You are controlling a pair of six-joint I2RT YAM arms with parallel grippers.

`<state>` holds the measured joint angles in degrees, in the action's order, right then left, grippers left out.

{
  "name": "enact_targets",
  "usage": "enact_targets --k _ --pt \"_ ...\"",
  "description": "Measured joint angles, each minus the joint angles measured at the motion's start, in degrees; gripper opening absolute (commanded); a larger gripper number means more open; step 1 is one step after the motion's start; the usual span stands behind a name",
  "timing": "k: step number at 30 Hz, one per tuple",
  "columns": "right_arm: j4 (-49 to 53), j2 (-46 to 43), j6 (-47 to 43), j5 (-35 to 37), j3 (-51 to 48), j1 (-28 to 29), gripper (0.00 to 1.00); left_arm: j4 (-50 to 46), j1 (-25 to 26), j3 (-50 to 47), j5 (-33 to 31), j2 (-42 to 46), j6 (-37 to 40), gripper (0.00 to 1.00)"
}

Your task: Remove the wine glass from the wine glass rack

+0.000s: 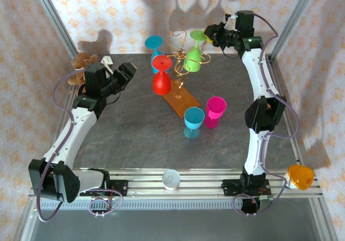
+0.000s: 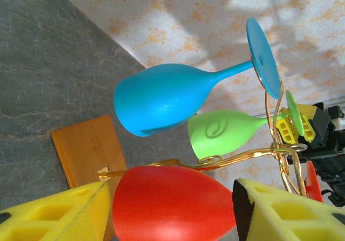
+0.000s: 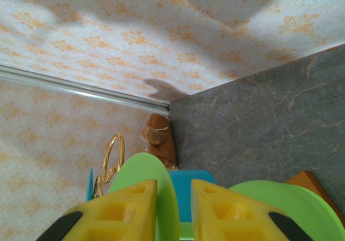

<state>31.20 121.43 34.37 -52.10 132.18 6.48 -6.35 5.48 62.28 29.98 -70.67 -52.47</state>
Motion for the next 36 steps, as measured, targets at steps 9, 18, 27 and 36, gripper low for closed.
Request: enact_targets --k 9,18,27,36 --pt "0.0 -0.1 -0.3 0.1 0.4 0.0 0.15 0.7 0.0 0.0 0.0 0.0 -0.1 0.61" --pt "-0.1 -0.9 -0.1 0.2 1.0 0.0 0.00 0.8 0.0 -0.1 0.0 0.0 -0.2 0.62" --pt "0.0 -1.3 1.4 0.1 1.0 0.0 0.00 1.1 0.0 -0.2 0.0 0.1 -0.2 0.62" --pt "-0.5 -1.3 4.8 -0.9 1.0 0.0 0.00 1.5 0.0 -0.6 0.0 0.1 -0.5 0.62"
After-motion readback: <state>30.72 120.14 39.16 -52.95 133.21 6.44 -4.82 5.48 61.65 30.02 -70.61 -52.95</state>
